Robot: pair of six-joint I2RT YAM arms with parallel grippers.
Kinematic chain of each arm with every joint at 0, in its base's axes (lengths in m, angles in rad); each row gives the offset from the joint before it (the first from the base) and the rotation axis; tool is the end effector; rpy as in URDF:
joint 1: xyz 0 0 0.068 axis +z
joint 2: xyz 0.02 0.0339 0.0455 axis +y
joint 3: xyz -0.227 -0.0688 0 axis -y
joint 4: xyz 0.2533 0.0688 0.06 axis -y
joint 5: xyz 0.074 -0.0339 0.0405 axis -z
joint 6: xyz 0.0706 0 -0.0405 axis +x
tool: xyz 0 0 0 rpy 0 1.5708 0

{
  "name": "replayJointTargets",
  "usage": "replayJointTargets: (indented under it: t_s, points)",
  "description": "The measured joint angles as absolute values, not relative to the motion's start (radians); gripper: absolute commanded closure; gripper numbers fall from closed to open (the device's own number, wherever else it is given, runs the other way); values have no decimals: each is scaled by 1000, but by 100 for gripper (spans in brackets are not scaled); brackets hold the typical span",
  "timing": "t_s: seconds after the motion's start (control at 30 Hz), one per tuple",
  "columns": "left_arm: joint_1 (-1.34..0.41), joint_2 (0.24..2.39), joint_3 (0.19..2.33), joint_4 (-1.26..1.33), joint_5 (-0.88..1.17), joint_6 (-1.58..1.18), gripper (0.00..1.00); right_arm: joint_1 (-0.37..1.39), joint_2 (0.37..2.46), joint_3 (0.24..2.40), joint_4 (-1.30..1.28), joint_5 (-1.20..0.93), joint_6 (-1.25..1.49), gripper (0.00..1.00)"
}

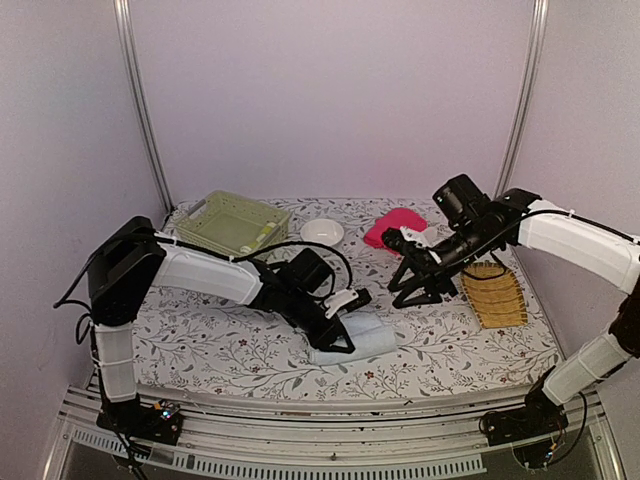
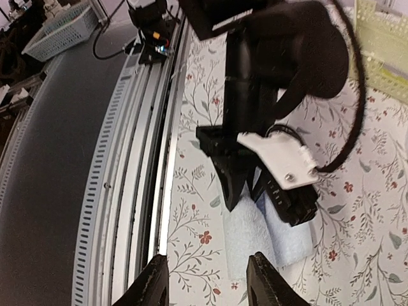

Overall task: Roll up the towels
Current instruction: Roll the towel at the center of the board.

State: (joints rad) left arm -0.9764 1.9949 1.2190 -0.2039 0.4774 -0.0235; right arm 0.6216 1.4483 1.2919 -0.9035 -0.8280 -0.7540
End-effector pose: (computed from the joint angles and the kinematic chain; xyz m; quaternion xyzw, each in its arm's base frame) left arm 0.2041 -0.3598 0.0723 0.4875 0.7944 -0.3342 0.1399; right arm 0.2228 0.2236 0.2524 -0.6409 0.6199 0.3731 0.2566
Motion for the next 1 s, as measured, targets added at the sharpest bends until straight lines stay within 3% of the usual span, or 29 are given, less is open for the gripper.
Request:
replayJointTargets:
  t_s: [0.3, 0.6, 0.8, 1.0]
  points:
    - [-915, 2070, 1247, -187, 735, -144, 81, 879, 1529, 1011, -665, -473, -744, 45]
    - [-892, 2097, 1249, -184, 821, -181, 82, 923, 1595, 967, -446, -300, -737, 45]
    - [-884, 2099, 1248, -184, 826, -192, 78, 929, 1673, 967, -387, -294, -751, 58]
    - [-883, 2099, 1244, -175, 819, -194, 62, 928, 1716, 976, -364, -313, -762, 77]
